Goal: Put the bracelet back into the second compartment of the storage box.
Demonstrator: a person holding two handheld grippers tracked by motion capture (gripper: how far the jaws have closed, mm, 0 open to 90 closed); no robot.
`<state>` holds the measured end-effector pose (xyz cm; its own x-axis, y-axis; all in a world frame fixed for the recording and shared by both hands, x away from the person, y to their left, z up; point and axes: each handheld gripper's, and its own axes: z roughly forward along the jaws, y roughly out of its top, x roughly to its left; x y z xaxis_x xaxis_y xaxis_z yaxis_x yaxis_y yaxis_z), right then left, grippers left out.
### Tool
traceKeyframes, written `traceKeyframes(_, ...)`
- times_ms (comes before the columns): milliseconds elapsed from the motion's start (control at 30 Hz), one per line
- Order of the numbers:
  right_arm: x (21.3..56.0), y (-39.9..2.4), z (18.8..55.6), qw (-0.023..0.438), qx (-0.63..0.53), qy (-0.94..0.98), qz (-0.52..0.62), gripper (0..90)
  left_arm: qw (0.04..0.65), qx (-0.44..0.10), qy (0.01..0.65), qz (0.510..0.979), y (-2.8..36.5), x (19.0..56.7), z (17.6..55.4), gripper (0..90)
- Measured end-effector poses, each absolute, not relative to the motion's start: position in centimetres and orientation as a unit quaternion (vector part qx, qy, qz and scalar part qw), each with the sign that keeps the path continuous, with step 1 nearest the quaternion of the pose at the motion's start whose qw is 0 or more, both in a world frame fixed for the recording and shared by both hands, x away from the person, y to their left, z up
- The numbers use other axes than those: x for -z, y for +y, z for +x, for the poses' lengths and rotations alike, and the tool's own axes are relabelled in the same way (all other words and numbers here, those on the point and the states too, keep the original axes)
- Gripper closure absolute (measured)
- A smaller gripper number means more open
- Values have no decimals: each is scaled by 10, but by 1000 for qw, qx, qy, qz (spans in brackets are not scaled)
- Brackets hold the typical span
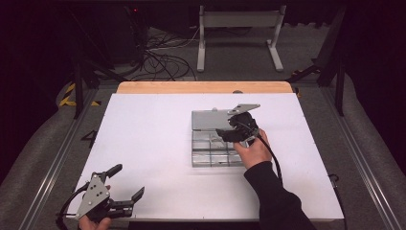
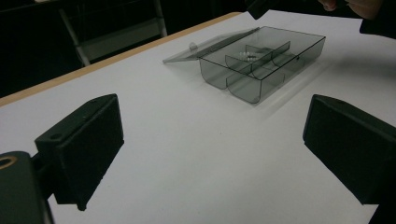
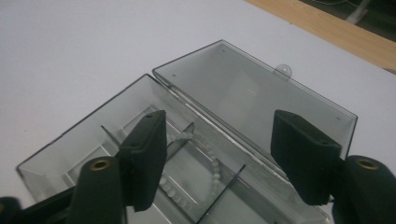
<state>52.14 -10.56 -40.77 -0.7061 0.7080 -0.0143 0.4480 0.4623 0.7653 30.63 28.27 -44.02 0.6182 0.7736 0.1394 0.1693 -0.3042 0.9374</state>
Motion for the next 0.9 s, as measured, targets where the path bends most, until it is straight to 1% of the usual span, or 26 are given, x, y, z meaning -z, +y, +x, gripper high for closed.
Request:
traceKeyframes(167,399,-106,513,171,-411,834,325,247,499,-305,315,748,283,440,307,57)
traceKeyframes(267,391,-108,506,174,-424,833,311,215,498,-304,314,748,283,440,307,57)
traceKeyframes(500,377,-116,490,184,-440,829,294,157,499,-301,315,749,282,440,307,57)
traceKeyframes(900,366,-129,471,179,-457,827,275,119,498,-302,315,749,282,440,307,57)
